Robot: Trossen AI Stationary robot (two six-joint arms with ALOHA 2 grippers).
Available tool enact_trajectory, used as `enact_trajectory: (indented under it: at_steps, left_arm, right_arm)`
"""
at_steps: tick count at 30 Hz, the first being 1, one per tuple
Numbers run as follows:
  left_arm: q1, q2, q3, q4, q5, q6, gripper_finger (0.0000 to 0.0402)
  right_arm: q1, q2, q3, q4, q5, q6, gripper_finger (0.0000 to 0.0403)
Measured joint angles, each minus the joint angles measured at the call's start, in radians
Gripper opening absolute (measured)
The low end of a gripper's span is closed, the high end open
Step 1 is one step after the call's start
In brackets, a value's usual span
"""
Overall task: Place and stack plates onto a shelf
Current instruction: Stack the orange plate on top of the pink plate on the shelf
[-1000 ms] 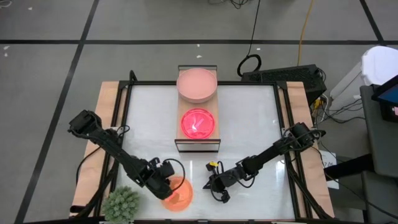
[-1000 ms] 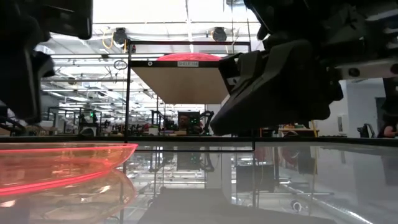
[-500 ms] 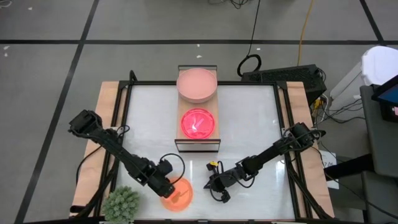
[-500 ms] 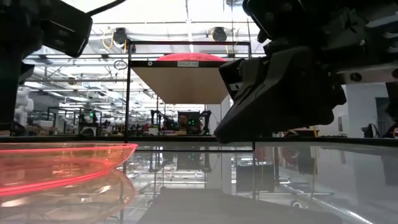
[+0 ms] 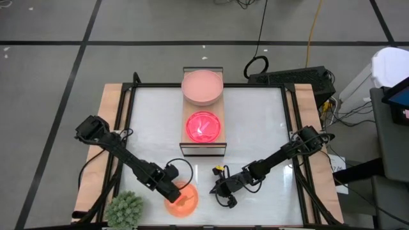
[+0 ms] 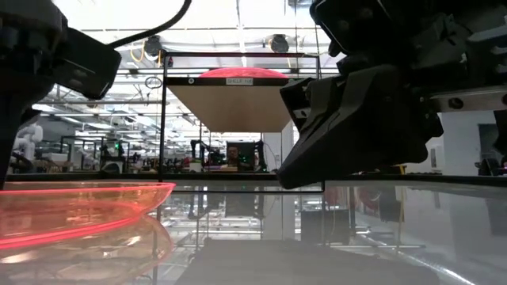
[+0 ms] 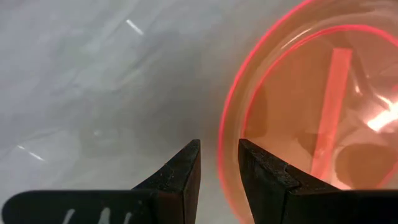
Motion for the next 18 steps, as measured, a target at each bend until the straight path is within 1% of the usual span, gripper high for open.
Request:
enact_trajectory:
  at_steps: [8,10,13,18]
  left_arm:
    - [0.001,0.000,0.000,0.010,-0.010,0.023,0.0113]
    - [0.001,0.000,0.000,0.016,-0.011,0.023,0.0108]
    - [0.001,0.000,0.000,0.018,-0.023,0.028,0.0085]
    - [0.001,0.000,0.000,0.018,-0.036,0.080,0.0040]
  right_arm:
    - [0.000,0.000,0.000,0.000,0.000,0.000,0.0000]
    - [0.000,0.000,0.000,-0.001,0.000,0.000,0.0000]
    - [0.000,0.000,0.000,-0.002,0.000,0.000,0.0000]
    - [0.000,0.000,0.000,-0.007,0.000,0.001,0.0000]
